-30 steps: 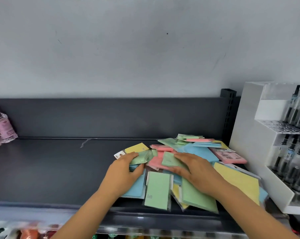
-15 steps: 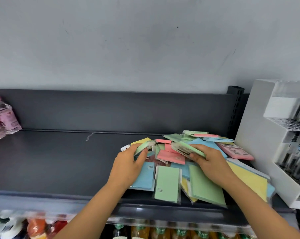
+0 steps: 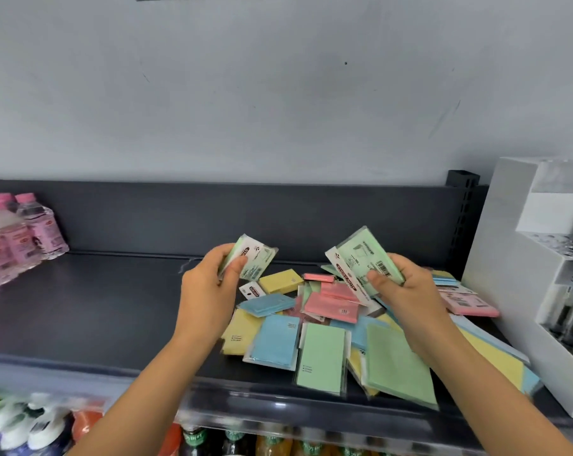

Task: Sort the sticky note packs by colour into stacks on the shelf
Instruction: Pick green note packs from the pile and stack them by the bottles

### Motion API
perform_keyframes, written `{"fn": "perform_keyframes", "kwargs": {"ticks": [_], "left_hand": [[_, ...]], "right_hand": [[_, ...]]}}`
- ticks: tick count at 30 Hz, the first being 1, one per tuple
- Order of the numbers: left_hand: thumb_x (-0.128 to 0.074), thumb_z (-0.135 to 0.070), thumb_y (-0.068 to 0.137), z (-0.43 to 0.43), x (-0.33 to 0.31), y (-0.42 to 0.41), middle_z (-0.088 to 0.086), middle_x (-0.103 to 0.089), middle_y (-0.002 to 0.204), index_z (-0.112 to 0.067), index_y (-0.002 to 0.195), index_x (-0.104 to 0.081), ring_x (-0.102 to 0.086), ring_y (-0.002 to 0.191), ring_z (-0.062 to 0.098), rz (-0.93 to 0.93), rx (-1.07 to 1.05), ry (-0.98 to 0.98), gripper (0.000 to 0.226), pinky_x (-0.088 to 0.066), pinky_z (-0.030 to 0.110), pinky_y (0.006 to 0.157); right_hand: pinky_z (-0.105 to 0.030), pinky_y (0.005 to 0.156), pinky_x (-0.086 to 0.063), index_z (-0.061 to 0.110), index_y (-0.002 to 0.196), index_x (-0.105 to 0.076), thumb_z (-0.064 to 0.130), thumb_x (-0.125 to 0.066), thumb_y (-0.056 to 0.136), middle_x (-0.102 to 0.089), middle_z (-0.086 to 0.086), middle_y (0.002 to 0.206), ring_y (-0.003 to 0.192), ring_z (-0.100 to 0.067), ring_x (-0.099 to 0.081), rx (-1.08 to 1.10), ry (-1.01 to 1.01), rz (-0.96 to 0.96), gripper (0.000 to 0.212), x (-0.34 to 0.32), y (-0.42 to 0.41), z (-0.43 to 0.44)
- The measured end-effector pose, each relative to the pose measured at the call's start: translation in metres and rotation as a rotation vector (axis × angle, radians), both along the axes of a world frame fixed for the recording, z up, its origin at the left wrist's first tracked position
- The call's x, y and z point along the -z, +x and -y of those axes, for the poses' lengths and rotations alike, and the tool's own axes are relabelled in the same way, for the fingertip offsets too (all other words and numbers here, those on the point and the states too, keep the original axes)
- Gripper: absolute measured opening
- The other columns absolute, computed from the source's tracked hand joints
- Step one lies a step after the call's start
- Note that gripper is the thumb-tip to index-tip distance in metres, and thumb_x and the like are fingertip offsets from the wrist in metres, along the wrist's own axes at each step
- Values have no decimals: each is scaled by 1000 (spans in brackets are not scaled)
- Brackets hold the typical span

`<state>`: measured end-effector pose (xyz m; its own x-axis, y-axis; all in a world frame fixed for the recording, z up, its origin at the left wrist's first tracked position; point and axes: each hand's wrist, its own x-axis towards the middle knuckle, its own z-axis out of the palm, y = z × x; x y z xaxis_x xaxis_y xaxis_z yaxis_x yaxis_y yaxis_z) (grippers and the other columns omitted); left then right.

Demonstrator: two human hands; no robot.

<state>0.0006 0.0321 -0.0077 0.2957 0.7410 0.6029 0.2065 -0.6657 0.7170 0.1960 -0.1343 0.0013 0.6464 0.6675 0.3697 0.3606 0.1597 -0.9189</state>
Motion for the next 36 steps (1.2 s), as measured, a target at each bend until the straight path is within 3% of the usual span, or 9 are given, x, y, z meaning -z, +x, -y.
{"fn": "perform_keyframes", "kwargs": {"ticks": [5, 7, 11, 16, 20, 24, 27, 30, 36], "left_hand": [[-54, -25, 94, 4, 5, -26, -18, -64, 80, -26, 109, -63, -54, 62, -11, -75, -80, 93, 17, -37, 4, 51], [-55, -25, 94, 4, 8, -37, -21, -63, 79, -23, 109, -64, -56, 65, -9, -87, -122, 87, 17, -38, 5, 53], [-56, -25, 93, 2, 12, -63, -21, -62, 78, -22, 108, -64, -55, 63, -12, -97, -191, 68, 18, -36, 4, 52], [-56, -23, 93, -2, 9, -99, -21, -61, 74, -22, 108, -64, -52, 58, -12, -118, -244, 81, 16, -35, 5, 50], [-58, -22, 92, -11, 6, -127, -21, -60, 73, -19, 106, -65, -54, 64, -11, -124, -272, 120, 16, -37, 6, 56], [-58, -22, 92, -33, 7, -160, -23, -60, 76, -19, 106, -65, -55, 69, -10, -120, -283, 121, 16, -39, 6, 57], [-57, -25, 92, -54, 9, -188, -20, -61, 74, -20, 107, -65, -55, 67, -7, -118, -273, 119, 17, -39, 8, 56], [-56, -27, 92, -82, 12, -217, -18, -63, 77, -23, 107, -64, -56, 69, -4, -97, -239, 96, 17, -42, 13, 59], [-56, -26, 93, -153, 7, -274, -14, -65, 83, -23, 109, -64, -58, 74, -5, -78, -166, 78, 18, -42, 8, 60]], "right_hand": [[-11, 61, -49, 43, 88, -61, 11, -58, 90, -69, 19, 90, 84, 4, -64, -133, -5, 97, 32, 5, -21, -15], [-10, 62, -50, 43, 87, -63, 12, -58, 90, -70, 23, 88, 82, 6, -64, -209, -15, 117, 32, 7, -31, -20], [-34, 76, -56, 43, 88, -65, 12, -59, 89, -71, 18, 91, 85, -8, -68, -289, -7, 96, 32, 12, -49, -34], [-41, 76, -56, 41, 89, -65, 12, -58, 90, -72, 18, 89, 84, -12, -68, -352, -32, 93, 30, 9, -73, -53], [-23, 70, -49, 39, 88, -65, 10, -58, 89, -71, 21, 87, 81, 0, -67, -377, -37, 119, 29, 5, -97, -70], [-23, 72, -50, 37, 90, -65, 11, -58, 90, -72, 17, 88, 83, -3, -66, -366, -71, 126, 27, 6, -127, -92], [-11, 63, -46, 39, 89, -64, 10, -59, 89, -71, 19, 86, 78, 1, -64, -325, -61, 144, 29, 5, -151, -112], [-20, 67, -45, 38, 92, -63, 11, -59, 89, -70, 15, 92, 85, -3, -64, -283, -68, 153, 28, 4, -183, -136], [-18, 65, -42, 41, 88, -60, 10, -57, 90, -68, 16, 95, 87, -2, -62, -212, -114, 190, 31, 2, -256, -195]]}}
